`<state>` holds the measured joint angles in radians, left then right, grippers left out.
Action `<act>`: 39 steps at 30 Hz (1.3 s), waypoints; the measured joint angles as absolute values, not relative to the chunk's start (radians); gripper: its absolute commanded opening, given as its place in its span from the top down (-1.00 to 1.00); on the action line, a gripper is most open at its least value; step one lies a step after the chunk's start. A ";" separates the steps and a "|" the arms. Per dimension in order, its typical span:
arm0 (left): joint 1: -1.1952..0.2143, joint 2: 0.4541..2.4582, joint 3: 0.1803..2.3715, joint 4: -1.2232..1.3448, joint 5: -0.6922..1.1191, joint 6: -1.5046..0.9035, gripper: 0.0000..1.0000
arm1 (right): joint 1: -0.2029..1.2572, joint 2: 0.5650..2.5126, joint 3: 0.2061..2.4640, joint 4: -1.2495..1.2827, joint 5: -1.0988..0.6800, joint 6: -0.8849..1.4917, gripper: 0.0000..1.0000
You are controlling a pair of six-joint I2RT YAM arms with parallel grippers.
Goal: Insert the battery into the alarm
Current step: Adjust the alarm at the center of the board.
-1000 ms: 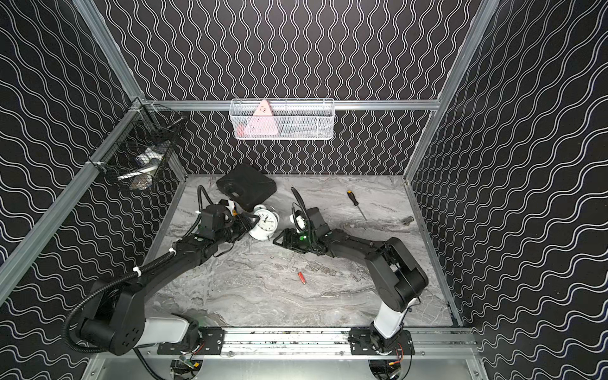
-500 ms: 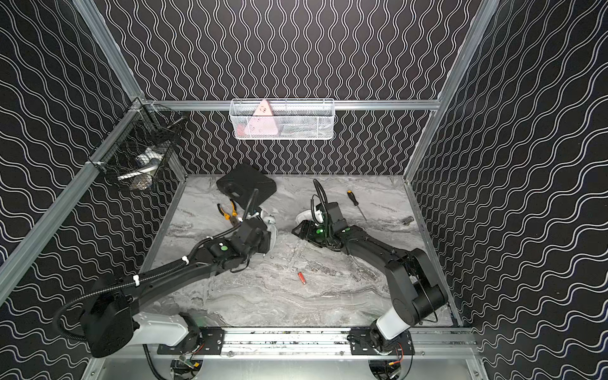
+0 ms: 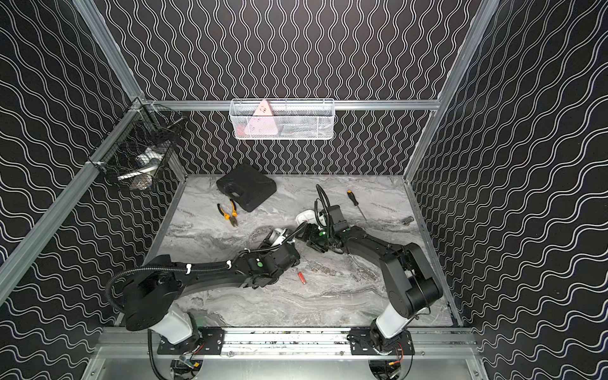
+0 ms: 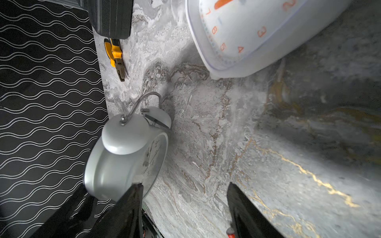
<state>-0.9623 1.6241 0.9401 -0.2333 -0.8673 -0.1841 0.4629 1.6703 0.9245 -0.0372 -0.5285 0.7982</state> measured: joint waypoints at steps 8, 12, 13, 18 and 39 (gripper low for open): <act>-0.964 1.645 0.908 -0.159 -0.867 -0.181 0.06 | 0.467 1.845 0.917 0.205 -0.698 1.013 -0.78; -0.965 1.649 0.893 -0.123 -0.873 -0.181 0.05 | 0.475 1.846 0.931 0.297 -0.727 1.081 -0.99; -0.965 1.649 0.889 -0.114 -0.875 -0.181 0.04 | 0.480 1.845 0.944 0.297 -0.728 1.085 -0.98; -0.967 1.651 0.889 -0.098 -0.867 -0.181 0.03 | 0.516 1.874 1.021 0.296 -0.766 1.093 -1.00; -0.997 1.703 0.893 -0.075 -0.848 -0.106 -0.36 | 0.571 1.994 1.139 0.166 -0.885 1.134 -0.30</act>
